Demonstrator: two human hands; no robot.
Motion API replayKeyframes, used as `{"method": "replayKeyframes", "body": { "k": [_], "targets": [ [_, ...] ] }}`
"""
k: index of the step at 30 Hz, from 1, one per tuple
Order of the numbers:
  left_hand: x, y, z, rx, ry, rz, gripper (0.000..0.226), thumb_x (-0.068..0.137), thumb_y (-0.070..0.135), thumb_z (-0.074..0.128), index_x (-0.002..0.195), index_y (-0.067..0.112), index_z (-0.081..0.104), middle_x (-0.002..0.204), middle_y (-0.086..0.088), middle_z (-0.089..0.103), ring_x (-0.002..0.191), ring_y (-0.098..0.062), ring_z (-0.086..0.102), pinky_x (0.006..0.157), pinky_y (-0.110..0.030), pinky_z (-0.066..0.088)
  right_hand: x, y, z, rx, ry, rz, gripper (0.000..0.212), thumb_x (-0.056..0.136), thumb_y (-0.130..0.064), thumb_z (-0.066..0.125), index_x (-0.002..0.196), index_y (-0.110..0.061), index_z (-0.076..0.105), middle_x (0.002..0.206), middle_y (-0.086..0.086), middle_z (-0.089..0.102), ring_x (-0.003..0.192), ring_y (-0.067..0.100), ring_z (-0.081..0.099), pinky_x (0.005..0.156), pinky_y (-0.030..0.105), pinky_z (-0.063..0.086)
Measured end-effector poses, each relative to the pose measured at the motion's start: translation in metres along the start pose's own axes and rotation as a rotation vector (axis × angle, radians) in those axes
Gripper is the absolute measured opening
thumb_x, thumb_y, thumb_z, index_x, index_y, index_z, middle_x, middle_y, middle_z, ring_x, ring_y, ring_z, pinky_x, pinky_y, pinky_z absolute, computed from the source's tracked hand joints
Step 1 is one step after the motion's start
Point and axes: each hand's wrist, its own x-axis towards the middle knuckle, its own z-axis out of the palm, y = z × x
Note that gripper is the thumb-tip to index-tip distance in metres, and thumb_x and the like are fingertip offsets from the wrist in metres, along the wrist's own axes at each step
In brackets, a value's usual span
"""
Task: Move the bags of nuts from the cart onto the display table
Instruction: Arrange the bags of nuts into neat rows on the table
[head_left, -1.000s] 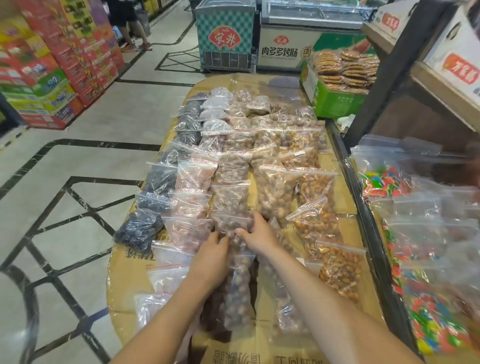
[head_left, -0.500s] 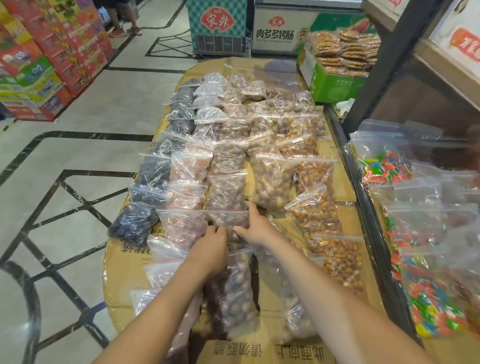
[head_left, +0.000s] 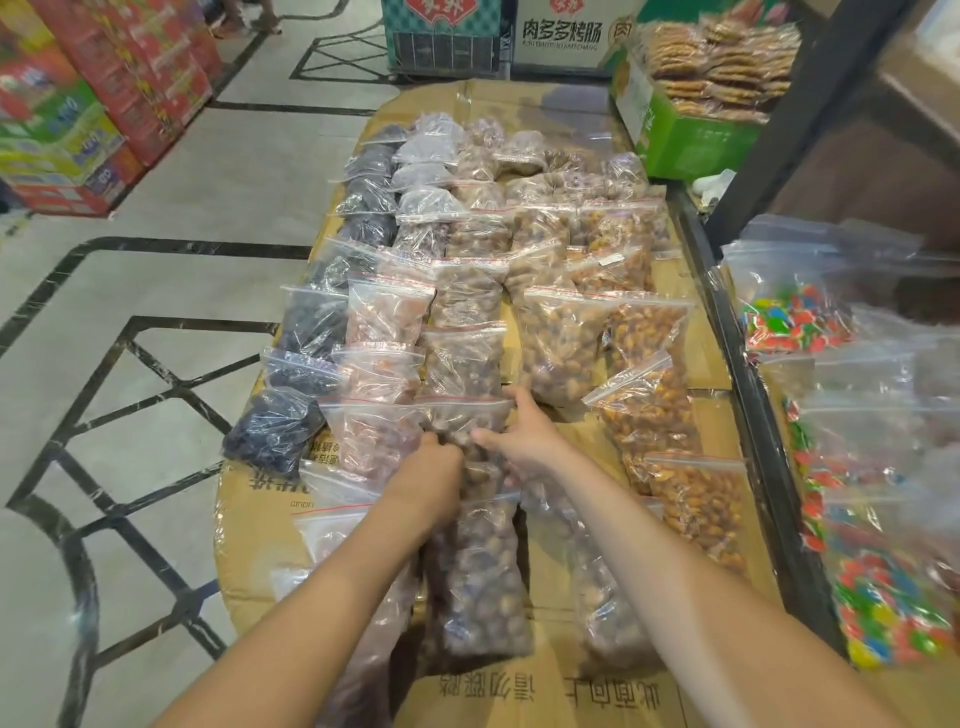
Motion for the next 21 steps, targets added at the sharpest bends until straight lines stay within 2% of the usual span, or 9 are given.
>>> {"method": "replayKeyframes", "body": {
  "k": [2,4,7,9,12,13,16,19,21],
  "targets": [
    [-0.001,0.001,-0.001,0.079,-0.043,-0.002,0.042,0.086,0.002,0.062,0.128,0.002,0.058,0.143,-0.018,0.037,0.116,-0.036,0.062,0.100,-0.043,0.051,-0.005,0.003,0.003,-0.103,0.001,-0.012,0.071,0.093,-0.034,0.073,0.149,-0.025,0.029,0.118,-0.003,0.058,0.068,0.011,0.071,0.054,0.034,0.063],
    [-0.006,0.005,-0.002,0.115,-0.024,0.015,0.046,0.087,0.001,0.059,0.133,0.004,0.055,0.140,-0.020,0.041,0.116,-0.037,0.061,0.099,-0.044,0.052,-0.002,0.005,0.009,-0.249,0.031,-0.005,0.068,0.095,-0.042,0.069,0.146,-0.022,0.030,0.121,-0.001,0.060,0.076,0.015,0.071,0.056,0.035,0.061],
    [-0.011,0.005,-0.002,0.094,0.141,0.065,0.039,0.088,-0.001,0.056,0.127,0.004,0.057,0.132,-0.019,0.046,0.101,-0.037,0.066,0.084,-0.044,0.056,0.003,0.008,0.015,-0.353,0.083,0.053,0.064,0.090,-0.053,0.069,0.131,-0.013,0.041,0.110,0.007,0.068,0.084,0.029,0.069,0.069,0.042,0.061],
    [-0.010,0.001,0.002,0.094,0.221,0.119,0.029,0.088,0.001,0.056,0.117,0.005,0.061,0.132,-0.017,0.047,0.094,-0.036,0.067,0.075,-0.044,0.056,0.004,0.008,0.016,-0.335,0.103,0.078,0.056,0.088,-0.055,0.071,0.120,-0.015,0.046,0.099,0.005,0.070,0.075,0.027,0.068,0.066,0.039,0.060],
    [-0.004,-0.002,0.002,0.082,0.235,0.163,0.034,0.088,0.002,0.058,0.121,0.004,0.059,0.139,-0.017,0.046,0.101,-0.037,0.066,0.079,-0.046,0.057,0.001,0.000,0.010,-0.235,0.056,0.121,0.053,0.089,-0.048,0.073,0.117,-0.013,0.044,0.078,0.004,0.071,0.055,0.025,0.068,0.053,0.035,0.057],
    [-0.002,-0.002,0.000,0.076,0.219,0.154,0.037,0.087,0.000,0.059,0.124,0.004,0.056,0.139,-0.017,0.046,0.101,-0.038,0.066,0.080,-0.045,0.056,0.001,-0.001,0.008,-0.181,0.029,0.111,0.062,0.090,-0.045,0.074,0.128,-0.011,0.041,0.079,0.005,0.071,0.057,0.024,0.067,0.054,0.035,0.057],
    [0.006,-0.004,-0.006,0.073,0.123,0.107,0.036,0.090,0.002,0.060,0.124,0.002,0.049,0.128,-0.018,0.048,0.103,-0.040,0.064,0.085,-0.046,0.052,-0.001,0.009,0.006,-0.072,0.006,0.025,0.095,0.086,-0.039,0.080,0.156,-0.023,0.018,0.102,0.007,0.070,0.076,0.020,0.068,0.058,0.032,0.055],
    [0.012,-0.008,-0.008,0.095,0.091,0.118,0.034,0.091,0.010,0.063,0.121,0.003,0.050,0.123,-0.019,0.052,0.103,-0.039,0.064,0.086,-0.046,0.053,-0.005,0.021,0.013,-0.105,0.062,0.052,0.096,0.083,-0.045,0.082,0.154,-0.020,0.022,0.122,0.008,0.068,0.095,0.025,0.072,0.070,0.038,0.061],
    [0.013,-0.007,-0.008,0.137,0.070,0.125,0.033,0.092,0.010,0.060,0.122,0.003,0.050,0.123,-0.019,0.053,0.104,-0.038,0.063,0.085,-0.044,0.052,-0.008,0.018,0.014,-0.169,0.072,0.079,0.086,0.087,-0.046,0.078,0.148,-0.017,0.026,0.120,0.009,0.068,0.082,0.023,0.074,0.056,0.032,0.056]
  ]
}}
